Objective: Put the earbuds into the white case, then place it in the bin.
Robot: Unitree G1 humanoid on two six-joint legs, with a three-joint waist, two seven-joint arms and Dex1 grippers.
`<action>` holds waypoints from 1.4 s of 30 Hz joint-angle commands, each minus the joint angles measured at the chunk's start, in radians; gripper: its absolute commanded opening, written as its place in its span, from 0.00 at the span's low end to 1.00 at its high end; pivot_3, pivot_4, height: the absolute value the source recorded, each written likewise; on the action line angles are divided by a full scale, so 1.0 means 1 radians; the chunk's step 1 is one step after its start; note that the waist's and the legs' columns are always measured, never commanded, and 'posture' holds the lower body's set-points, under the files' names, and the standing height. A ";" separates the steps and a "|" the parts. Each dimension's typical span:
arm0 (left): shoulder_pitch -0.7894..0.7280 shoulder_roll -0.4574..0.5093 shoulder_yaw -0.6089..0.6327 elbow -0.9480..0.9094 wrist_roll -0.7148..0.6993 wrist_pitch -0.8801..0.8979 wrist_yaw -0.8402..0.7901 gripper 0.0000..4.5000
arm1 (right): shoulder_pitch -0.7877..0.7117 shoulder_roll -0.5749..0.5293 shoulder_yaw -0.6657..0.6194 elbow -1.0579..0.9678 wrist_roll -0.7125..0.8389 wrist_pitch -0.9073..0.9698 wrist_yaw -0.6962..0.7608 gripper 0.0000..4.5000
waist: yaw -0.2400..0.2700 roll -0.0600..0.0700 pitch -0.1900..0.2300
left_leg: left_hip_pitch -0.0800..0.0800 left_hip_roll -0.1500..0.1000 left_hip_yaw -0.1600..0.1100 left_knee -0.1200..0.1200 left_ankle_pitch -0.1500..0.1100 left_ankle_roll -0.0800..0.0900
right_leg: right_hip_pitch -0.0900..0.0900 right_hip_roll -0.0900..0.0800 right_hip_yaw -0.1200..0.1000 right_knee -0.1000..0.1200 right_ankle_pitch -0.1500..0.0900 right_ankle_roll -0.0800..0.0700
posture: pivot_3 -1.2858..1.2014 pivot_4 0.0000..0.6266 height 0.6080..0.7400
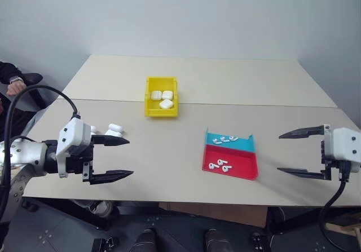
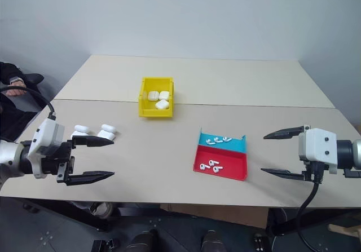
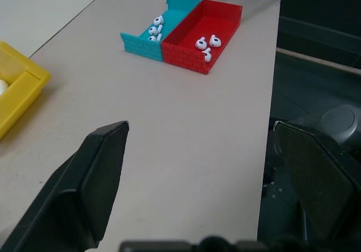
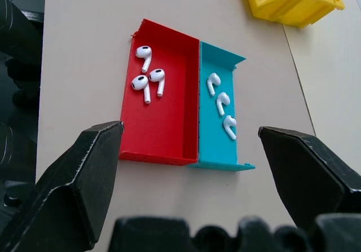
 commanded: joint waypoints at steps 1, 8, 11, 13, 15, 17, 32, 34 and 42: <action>0.001 0.029 0.010 -0.019 0.002 0.003 -0.010 1.00 | -0.007 -0.008 -0.026 -0.011 0.010 -0.021 -0.001 0.99 | 0.000 0.000 0.000 | 0.000 0.000 0.000 0.000 0.000 0.000 | 0.000 0.000 0.000 0.000 0.000 0.000 | 0.52 0.24 1.00; -0.030 0.007 0.016 -0.040 -0.013 0.042 0.079 1.00 | -0.012 -0.004 -0.015 -0.008 0.003 -0.026 -0.009 0.99 | 0.001 0.000 0.000 | 0.000 0.000 0.000 0.000 0.000 0.000 | 0.001 0.000 0.000 0.000 0.000 0.000 | 0.52 0.24 1.00; -0.015 0.013 0.020 -0.055 0.006 0.050 0.105 1.00 | -0.017 -0.004 -0.006 -0.004 -0.003 -0.026 -0.013 0.99 | 0.000 0.000 0.000 | 0.000 0.000 0.000 0.000 0.000 0.000 | 0.001 0.000 0.000 0.000 0.000 0.000 | 0.52 0.24 1.00; -0.003 0.013 0.004 -0.083 0.070 0.057 0.181 1.00 | -0.020 -0.003 0.002 0.001 -0.007 -0.028 -0.017 0.99 | 0.000 0.000 0.000 | 0.000 0.000 0.000 0.000 0.000 0.000 | 0.001 0.000 0.000 0.000 0.000 0.000 | 0.52 0.24 1.00; -0.002 0.010 -0.020 -0.113 0.143 0.069 0.272 1.00 | -0.025 -0.002 0.011 0.006 -0.013 -0.031 -0.021 0.99 | 0.001 0.000 0.000 | 0.000 0.000 0.000 0.000 0.000 0.000 | 0.001 0.000 0.000 0.000 0.000 0.000 | 0.52 0.24 1.00; -0.051 0.008 -0.051 -0.141 0.147 0.179 0.368 1.00 | -0.030 -0.003 0.020 0.005 -0.017 -0.023 -0.027 0.99 | 0.001 0.000 0.000 | 0.000 0.000 0.000 0.000 0.000 0.000 | 0.001 0.000 0.000 0.000 0.000 0.000 | 0.52 0.24 1.00; -0.972 -0.058 -0.648 0.470 0.310 0.985 0.600 1.00 | -0.015 -0.001 0.079 -0.024 -0.039 0.022 -0.074 0.99 | 0.002 -0.003 0.001 | 0.004 -0.002 -0.004 0.003 0.000 0.000 | 0.007 0.002 0.000 0.001 0.000 0.001 | 0.52 0.24 1.00; -1.042 -0.066 -0.714 0.563 0.318 0.985 0.556 1.00 | -0.020 0.000 0.089 -0.022 -0.041 0.024 -0.077 0.99 | -0.001 -0.003 0.001 | 0.004 -0.002 -0.005 0.002 0.000 0.000 | 0.006 0.003 0.000 0.002 0.000 0.001 | 0.52 0.24 1.00; -1.255 -0.181 -0.994 1.046 0.445 0.835 0.303 1.00 | -0.027 0.001 0.122 -0.014 -0.044 0.044 -0.084 0.99 | 0.009 -0.003 0.001 | 0.000 -0.002 -0.005 -0.001 0.000 0.000 | 0.003 0.003 0.000 0.002 -0.003 0.002 | 0.52 0.24 1.00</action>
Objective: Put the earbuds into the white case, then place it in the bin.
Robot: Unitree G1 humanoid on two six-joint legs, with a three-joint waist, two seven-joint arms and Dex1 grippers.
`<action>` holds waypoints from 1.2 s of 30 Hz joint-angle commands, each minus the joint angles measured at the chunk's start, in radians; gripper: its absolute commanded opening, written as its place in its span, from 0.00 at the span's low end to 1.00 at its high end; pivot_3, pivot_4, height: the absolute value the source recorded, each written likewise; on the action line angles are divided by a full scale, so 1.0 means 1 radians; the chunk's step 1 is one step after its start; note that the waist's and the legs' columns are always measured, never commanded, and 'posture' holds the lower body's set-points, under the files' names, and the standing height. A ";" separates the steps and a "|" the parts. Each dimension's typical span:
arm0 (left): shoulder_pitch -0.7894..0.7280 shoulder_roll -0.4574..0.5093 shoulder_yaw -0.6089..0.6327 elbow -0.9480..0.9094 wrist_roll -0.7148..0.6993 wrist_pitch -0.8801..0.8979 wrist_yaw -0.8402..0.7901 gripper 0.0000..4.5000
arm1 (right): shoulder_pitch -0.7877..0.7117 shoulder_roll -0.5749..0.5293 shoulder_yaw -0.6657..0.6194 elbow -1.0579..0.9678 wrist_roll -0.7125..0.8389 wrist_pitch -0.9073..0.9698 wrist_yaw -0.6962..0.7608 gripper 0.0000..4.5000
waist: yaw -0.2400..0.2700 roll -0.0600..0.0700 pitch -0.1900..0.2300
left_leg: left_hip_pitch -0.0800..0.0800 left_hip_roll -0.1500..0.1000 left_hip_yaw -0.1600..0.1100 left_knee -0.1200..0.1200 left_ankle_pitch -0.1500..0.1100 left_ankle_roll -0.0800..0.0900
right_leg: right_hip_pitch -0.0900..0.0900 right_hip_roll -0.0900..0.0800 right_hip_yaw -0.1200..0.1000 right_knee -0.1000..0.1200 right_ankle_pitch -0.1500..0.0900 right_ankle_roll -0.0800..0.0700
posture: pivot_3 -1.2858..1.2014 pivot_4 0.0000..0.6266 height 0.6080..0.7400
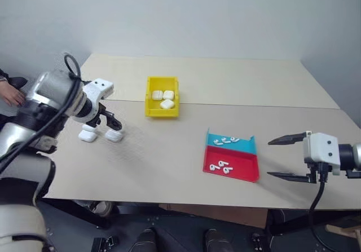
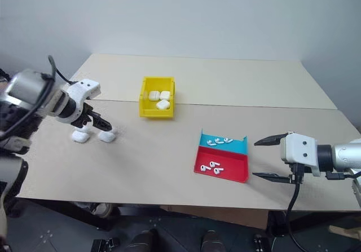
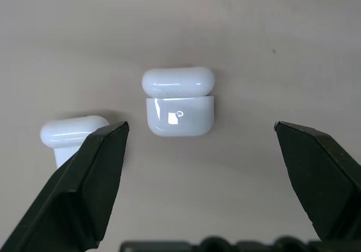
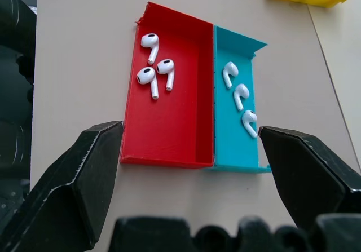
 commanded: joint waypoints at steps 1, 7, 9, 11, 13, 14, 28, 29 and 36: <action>-0.074 -0.044 -0.065 0.189 0.086 -0.092 -0.101 1.00 | -0.013 -0.003 -0.011 -0.007 -0.002 0.008 -0.008 0.99 | 0.002 0.000 0.000 | -0.002 0.000 0.000 0.001 0.000 0.000 | -0.001 0.000 0.000 0.000 0.000 0.000 | 0.52 0.24 1.00; -0.133 -0.145 -0.081 0.457 0.207 -0.257 -0.202 1.00 | -0.008 -0.006 -0.010 -0.016 -0.007 0.028 -0.021 0.99 | 0.004 -0.001 0.001 | -0.003 0.000 0.000 0.002 0.000 0.000 | -0.001 0.000 0.000 0.000 0.000 0.000 | 0.52 0.24 1.00; -0.141 -0.175 -0.066 0.527 0.238 -0.309 -0.224 1.00 | 0.006 -0.004 -0.015 -0.027 -0.011 0.034 -0.029 0.99 | 0.006 -0.001 0.001 | -0.003 0.000 0.000 0.002 0.000 0.000 | -0.001 0.000 0.000 0.000 0.000 0.000 | 0.52 0.24 1.00; -0.149 -0.201 -0.055 0.582 0.274 -0.347 -0.233 1.00 | 0.021 -0.007 -0.022 -0.038 -0.016 0.045 -0.038 0.99 | 0.009 -0.001 0.001 | -0.003 0.000 0.000 0.002 0.000 0.000 | -0.001 0.000 0.000 0.000 0.000 0.000 | 0.52 0.24 1.00; -0.156 -0.217 -0.048 0.620 0.308 -0.372 -0.258 1.00 | 0.037 -0.009 -0.034 -0.048 -0.016 0.051 -0.042 0.99 | 0.010 -0.002 0.001 | -0.003 0.000 0.000 0.002 0.000 0.000 | -0.001 0.000 0.000 0.000 0.000 0.000 | 0.52 0.24 1.00; -0.157 -0.221 -0.044 0.632 0.324 -0.386 -0.264 1.00 | 0.044 -0.009 -0.041 -0.052 -0.015 0.052 -0.043 0.99 | 0.011 -0.002 0.001 | -0.003 0.000 0.000 0.002 0.000 0.000 | -0.001 0.000 0.000 0.000 0.000 0.000 | 0.52 0.24 1.00; -0.137 -0.291 0.150 0.759 0.406 -0.476 -0.173 1.00 | 0.083 -0.013 -0.063 -0.076 -0.014 0.066 -0.070 0.99 | 0.024 -0.002 0.001 | -0.003 0.000 0.000 0.004 0.000 0.000 | 0.001 0.000 0.000 0.000 0.001 0.002 | 0.52 0.24 1.00; -0.135 -0.293 0.157 0.758 0.413 -0.486 -0.174 1.00 | 0.084 -0.013 -0.065 -0.077 -0.014 0.067 -0.069 0.99 | 0.024 -0.002 0.001 | -0.003 0.000 0.000 0.004 0.000 0.000 | 0.001 0.000 0.000 0.000 0.001 0.002 | 0.52 0.24 1.00; -0.111 -0.318 0.211 0.771 0.444 -0.522 -0.137 1.00 | 0.087 -0.013 -0.074 -0.078 -0.019 0.079 -0.076 0.99 | 0.023 -0.002 0.001 | -0.003 0.000 0.000 0.004 0.000 0.000 | 0.001 0.000 0.000 0.000 0.002 0.003 | 0.52 0.24 1.00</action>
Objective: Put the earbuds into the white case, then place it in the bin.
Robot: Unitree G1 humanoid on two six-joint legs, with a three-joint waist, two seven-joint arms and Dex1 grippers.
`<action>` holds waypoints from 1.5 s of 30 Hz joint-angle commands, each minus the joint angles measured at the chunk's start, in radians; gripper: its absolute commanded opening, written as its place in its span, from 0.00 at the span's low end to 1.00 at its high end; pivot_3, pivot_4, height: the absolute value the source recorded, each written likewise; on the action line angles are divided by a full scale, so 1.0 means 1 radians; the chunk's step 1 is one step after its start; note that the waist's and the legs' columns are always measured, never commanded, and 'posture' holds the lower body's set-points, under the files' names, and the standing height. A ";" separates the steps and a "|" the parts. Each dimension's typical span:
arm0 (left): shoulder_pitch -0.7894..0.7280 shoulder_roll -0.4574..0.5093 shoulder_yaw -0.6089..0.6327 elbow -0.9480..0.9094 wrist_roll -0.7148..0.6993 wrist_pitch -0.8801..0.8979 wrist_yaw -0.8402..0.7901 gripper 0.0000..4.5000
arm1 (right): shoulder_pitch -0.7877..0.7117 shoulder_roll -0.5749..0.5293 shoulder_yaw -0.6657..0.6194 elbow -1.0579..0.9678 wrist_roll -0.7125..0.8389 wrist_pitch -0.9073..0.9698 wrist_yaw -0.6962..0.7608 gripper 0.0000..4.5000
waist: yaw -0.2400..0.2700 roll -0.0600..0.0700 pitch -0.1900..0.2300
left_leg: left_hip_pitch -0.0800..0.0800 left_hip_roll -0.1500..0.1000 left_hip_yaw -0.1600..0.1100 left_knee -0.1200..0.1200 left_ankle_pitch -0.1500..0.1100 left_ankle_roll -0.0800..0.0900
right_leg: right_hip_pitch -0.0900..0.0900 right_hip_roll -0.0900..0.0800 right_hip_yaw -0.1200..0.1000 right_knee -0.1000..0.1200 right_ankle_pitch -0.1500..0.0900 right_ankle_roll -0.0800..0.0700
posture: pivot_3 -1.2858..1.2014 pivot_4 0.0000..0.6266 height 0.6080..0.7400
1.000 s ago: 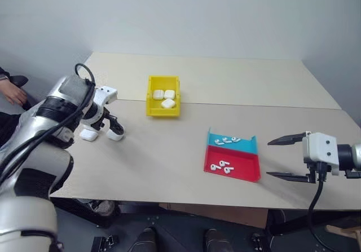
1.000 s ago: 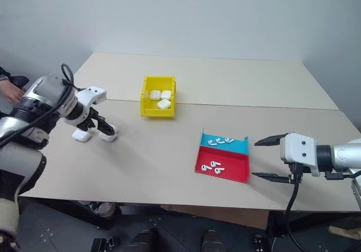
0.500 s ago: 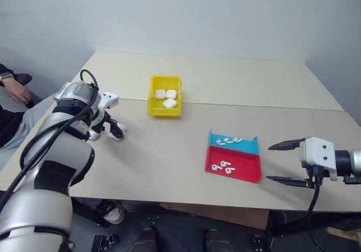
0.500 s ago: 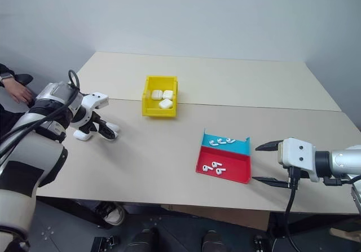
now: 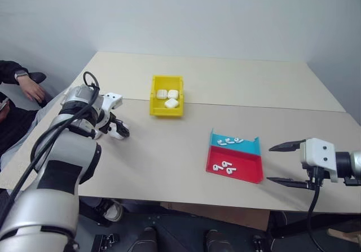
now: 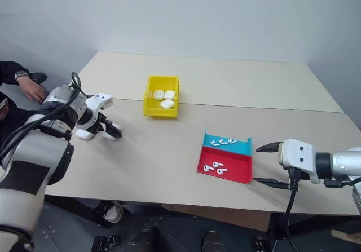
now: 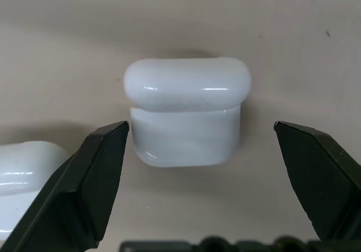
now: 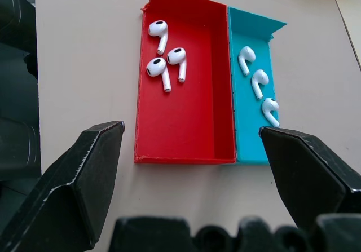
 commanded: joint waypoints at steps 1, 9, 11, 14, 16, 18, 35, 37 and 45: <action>0.004 -0.004 0.031 0.002 0.027 -0.025 0.023 1.00 | -0.005 -0.013 -0.049 -0.023 -0.002 0.009 -0.017 0.99 | 0.000 0.000 0.000 | 0.000 0.000 0.000 0.000 0.000 0.000 | 0.000 0.000 0.000 0.000 0.000 0.000 | 0.52 0.24 1.00; 0.024 -0.015 0.073 0.012 0.056 -0.045 0.049 1.00 | -0.004 -0.013 -0.053 -0.024 -0.005 0.014 -0.029 0.99 | 0.000 0.000 0.000 | 0.001 0.000 0.000 0.000 0.000 0.000 | 0.001 0.000 0.000 0.001 0.000 0.001 | 0.52 0.24 1.00; 0.024 -0.016 0.076 0.014 0.063 -0.042 0.045 1.00 | -0.003 -0.014 -0.053 -0.023 -0.006 0.015 -0.029 0.99 | -0.001 0.000 0.000 | 0.001 0.000 0.000 0.001 0.000 0.000 | 0.001 0.000 0.000 0.001 0.000 0.001 | 0.52 0.24 1.00; 0.025 -0.018 0.072 0.017 0.084 -0.039 0.036 0.96 | -0.007 -0.012 -0.047 -0.020 -0.013 0.015 -0.032 1.00 | -0.001 0.000 0.000 | 0.001 0.000 0.000 0.001 0.000 0.000 | 0.001 0.000 0.000 0.001 0.001 0.001 | 0.52 0.24 1.00; 0.026 -0.017 0.071 0.018 0.095 -0.041 0.033 0.87 | -0.009 -0.010 -0.042 -0.019 -0.019 0.016 -0.037 1.00 | -0.001 0.000 0.000 | 0.001 0.000 0.000 0.001 0.000 0.000 | 0.001 0.000 0.000 0.001 0.001 0.001 | 0.52 0.24 1.00; 0.025 -0.015 0.074 0.017 0.101 -0.047 0.033 0.73 | -0.010 -0.006 -0.039 -0.018 -0.022 0.014 -0.041 1.00 | -0.001 0.000 0.000 | 0.001 0.000 0.000 0.001 0.000 0.000 | 0.001 0.000 0.000 0.001 0.001 0.001 | 0.52 0.24 1.00; 0.075 0.068 0.187 -0.485 -0.021 -0.055 -0.168 0.62 | -0.058 -0.021 -0.057 -0.055 0.009 0.018 -0.023 1.00 | -0.002 0.000 0.000 | 0.001 0.000 0.000 0.000 0.000 0.000 | 0.001 0.000 0.000 0.001 0.001 0.001 | 0.52 0.24 1.00; 0.240 0.087 0.289 -0.808 -0.115 -0.074 -0.160 0.62 | -0.076 -0.006 -0.064 -0.061 0.014 -0.003 -0.031 1.00 | -0.009 0.002 -0.001 | 0.002 0.000 0.000 -0.001 0.000 0.000 | 0.001 0.000 0.000 0.001 0.000 0.001 | 0.52 0.24 1.00; 0.830 -0.082 0.591 -1.540 -0.430 -0.522 -0.062 0.62 | -0.159 -0.066 -0.007 -0.095 0.043 0.117 0.001 1.00 | -0.023 0.003 -0.002 | 0.006 0.001 0.001 0.001 0.005 0.008 | 0.002 0.000 0.001 0.009 -0.002 -0.002 | 0.52 0.24 1.00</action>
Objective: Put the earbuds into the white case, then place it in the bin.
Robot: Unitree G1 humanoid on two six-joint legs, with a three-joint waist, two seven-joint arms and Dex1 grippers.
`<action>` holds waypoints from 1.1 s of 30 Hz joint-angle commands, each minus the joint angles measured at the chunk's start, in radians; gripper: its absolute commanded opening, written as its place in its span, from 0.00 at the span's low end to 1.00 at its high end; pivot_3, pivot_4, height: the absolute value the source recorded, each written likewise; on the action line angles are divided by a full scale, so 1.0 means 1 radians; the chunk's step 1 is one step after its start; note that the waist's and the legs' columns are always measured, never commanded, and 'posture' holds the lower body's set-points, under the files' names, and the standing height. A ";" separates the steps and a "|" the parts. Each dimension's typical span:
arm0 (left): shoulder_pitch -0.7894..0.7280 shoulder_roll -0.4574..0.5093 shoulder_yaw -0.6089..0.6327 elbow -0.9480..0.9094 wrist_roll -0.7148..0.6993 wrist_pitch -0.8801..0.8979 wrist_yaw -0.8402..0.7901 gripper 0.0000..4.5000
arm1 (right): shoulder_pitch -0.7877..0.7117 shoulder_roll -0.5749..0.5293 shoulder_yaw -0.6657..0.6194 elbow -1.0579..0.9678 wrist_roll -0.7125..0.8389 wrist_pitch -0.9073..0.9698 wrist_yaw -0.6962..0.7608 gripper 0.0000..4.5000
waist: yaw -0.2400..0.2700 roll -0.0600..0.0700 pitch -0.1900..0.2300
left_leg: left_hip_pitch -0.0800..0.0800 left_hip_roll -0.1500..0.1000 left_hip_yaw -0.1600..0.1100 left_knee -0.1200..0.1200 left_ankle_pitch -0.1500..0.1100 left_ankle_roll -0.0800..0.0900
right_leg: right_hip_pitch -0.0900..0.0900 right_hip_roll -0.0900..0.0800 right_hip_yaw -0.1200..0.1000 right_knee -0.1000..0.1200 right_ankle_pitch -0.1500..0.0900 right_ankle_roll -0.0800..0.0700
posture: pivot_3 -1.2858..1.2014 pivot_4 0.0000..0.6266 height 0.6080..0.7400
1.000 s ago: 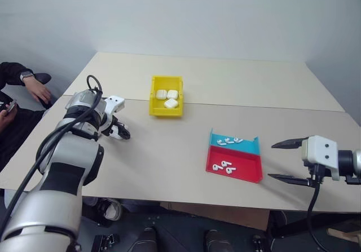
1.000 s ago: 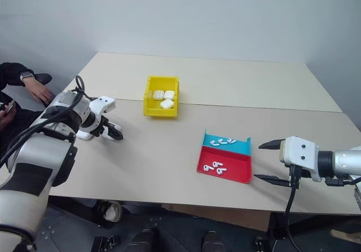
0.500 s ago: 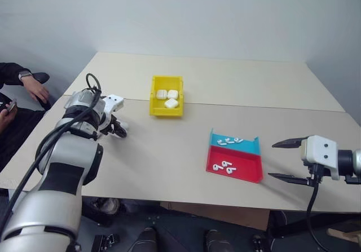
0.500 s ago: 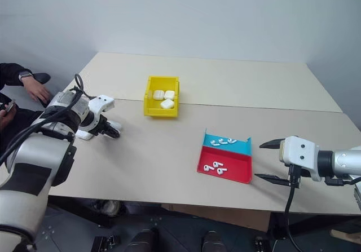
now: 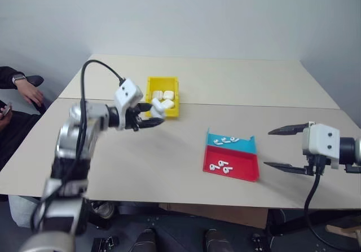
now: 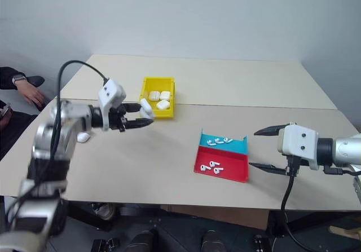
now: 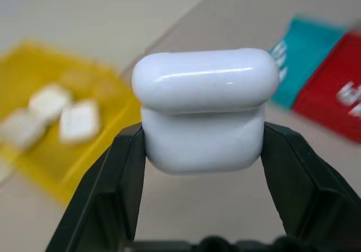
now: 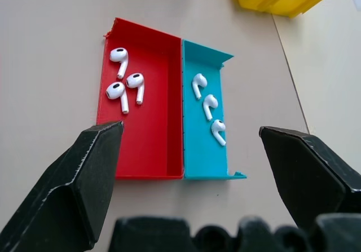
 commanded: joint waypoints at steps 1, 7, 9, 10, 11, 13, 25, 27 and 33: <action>0.121 -0.048 0.072 -0.187 -0.103 -0.196 0.031 0.62 | -0.053 -0.073 0.025 -0.045 0.029 0.089 0.044 1.00 | -0.001 0.000 0.000 | 0.001 0.000 0.000 0.001 0.000 0.000 | 0.000 0.000 0.000 0.001 0.000 -0.001 | 0.52 0.24 1.00; 0.310 -0.119 0.027 -0.199 -0.158 -0.487 -0.016 0.62 | -0.229 -0.179 0.190 -0.123 0.066 0.310 0.129 1.00 | -0.010 0.001 -0.001 | 0.011 0.000 0.003 0.001 -0.004 -0.007 | 0.006 -0.002 0.002 0.001 0.000 -0.002 | 0.52 0.24 1.00; 0.350 -0.134 0.006 -0.182 -0.182 -0.555 -0.044 0.62 | -0.327 -0.187 0.307 -0.148 -0.007 0.377 0.130 1.00 | -0.015 0.002 -0.002 | 0.011 0.000 0.003 0.002 -0.004 -0.007 | 0.005 -0.003 0.001 -0.001 0.000 -0.002 | 0.52 0.24 1.00; 0.365 -0.143 -0.008 -0.175 -0.188 -0.576 -0.045 0.62 | -0.374 -0.181 0.369 -0.156 -0.057 0.394 0.133 1.00 | -0.016 0.002 -0.003 | 0.011 0.000 0.003 0.002 -0.004 -0.007 | 0.005 -0.003 0.001 -0.003 0.000 -0.002 | 0.52 0.24 1.00; 0.374 -0.147 -0.020 -0.168 -0.189 -0.594 -0.046 0.62 | -0.410 -0.171 0.415 -0.162 -0.084 0.409 0.142 1.00 | -0.017 0.003 -0.003 | 0.011 0.000 0.003 0.001 -0.004 -0.007 | 0.004 -0.003 0.001 -0.006 0.000 -0.003 | 0.52 0.24 1.00; 0.388 -0.144 -0.039 -0.153 -0.201 -0.634 -0.073 0.62 | -0.483 -0.148 0.501 -0.176 -0.113 0.434 0.191 1.00 | -0.019 0.003 -0.003 | 0.010 0.000 0.003 0.001 -0.004 -0.007 | 0.004 -0.003 0.001 -0.011 0.000 -0.003 | 0.52 0.24 1.00; 0.466 -0.078 -0.050 -0.160 -0.227 -0.616 -0.006 0.62 | -0.686 0.079 0.826 -0.108 -0.423 0.427 0.232 0.57 | -0.004 0.003 -0.003 | 0.006 0.000 0.004 -0.003 -0.004 -0.006 | -0.003 -0.002 0.001 0.004 -0.001 -0.004 | 0.52 0.24 1.00; 0.488 -0.065 -0.055 -0.163 -0.209 -0.637 -0.003 0.62 | -0.696 0.102 0.846 -0.089 -0.446 0.422 0.243 0.57 | -0.003 0.003 -0.003 | 0.006 0.000 0.003 -0.003 -0.004 -0.006 | -0.003 -0.001 0.001 0.004 -0.001 -0.004 | 0.52 0.24 1.00; 0.513 -0.045 -0.071 -0.207 -0.201 -0.616 0.042 0.62 | -0.717 0.165 0.877 -0.036 -0.505 0.400 0.271 0.57 | -0.006 0.003 -0.003 | 0.007 0.000 0.004 -0.001 -0.004 -0.007 | -0.002 -0.002 0.001 0.004 -0.001 -0.005 | 0.52 0.24 1.00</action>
